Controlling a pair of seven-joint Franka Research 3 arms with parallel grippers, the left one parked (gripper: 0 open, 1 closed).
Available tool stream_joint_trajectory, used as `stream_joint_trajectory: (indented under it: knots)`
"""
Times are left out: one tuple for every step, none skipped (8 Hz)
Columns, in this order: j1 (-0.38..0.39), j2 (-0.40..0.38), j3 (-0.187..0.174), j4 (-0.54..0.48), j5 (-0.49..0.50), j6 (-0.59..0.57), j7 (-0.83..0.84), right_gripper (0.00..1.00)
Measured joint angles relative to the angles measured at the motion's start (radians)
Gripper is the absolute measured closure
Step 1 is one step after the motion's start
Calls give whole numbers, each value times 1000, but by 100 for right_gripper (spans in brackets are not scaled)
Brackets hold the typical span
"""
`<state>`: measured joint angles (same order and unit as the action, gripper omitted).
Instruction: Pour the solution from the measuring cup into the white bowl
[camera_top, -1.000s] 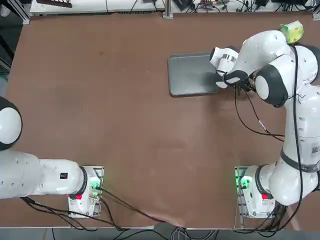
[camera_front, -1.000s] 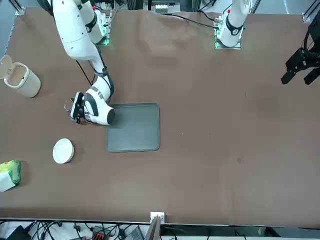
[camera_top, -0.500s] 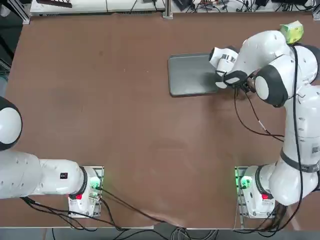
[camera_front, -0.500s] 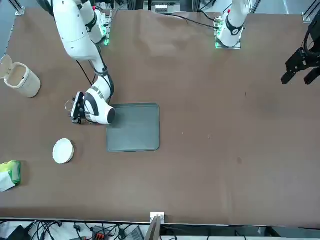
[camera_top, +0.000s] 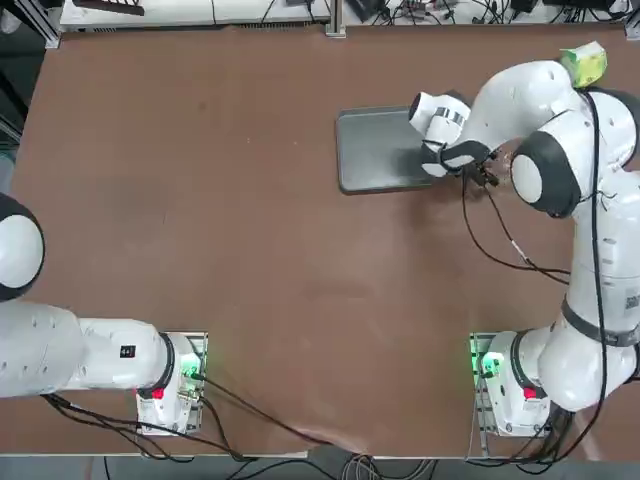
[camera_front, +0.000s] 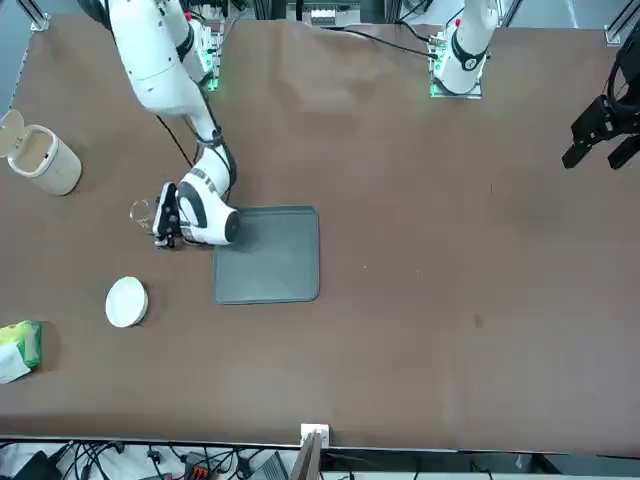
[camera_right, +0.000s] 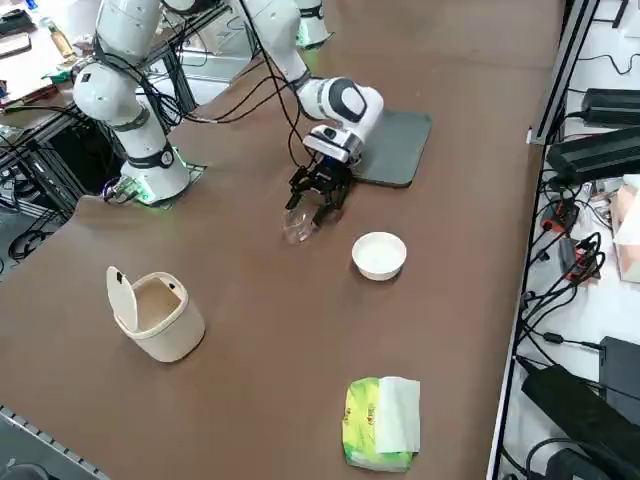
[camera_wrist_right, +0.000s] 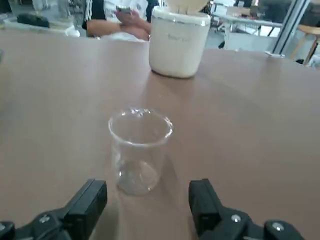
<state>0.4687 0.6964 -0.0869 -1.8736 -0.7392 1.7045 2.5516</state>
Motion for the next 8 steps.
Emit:
stream_joint_trajectory:
  knots:
    - [4, -37, 2, 2, 29, 0, -51, 0]
    - [4, -77, 5, 3, 48, -2, -117, 0]
    - [4, -113, 8, 2, 55, -5, -196, 0]
    - [4, -145, 9, 2, 60, -9, -283, 0]
    - [2, -176, 9, 4, 77, -9, -381, 0]
    - [1, -211, 8, 11, 107, -6, -495, 0]
    - [-2, -250, 8, 33, 142, -4, -628, 0]
    - [-13, -294, 7, 63, 189, -5, -789, 0]
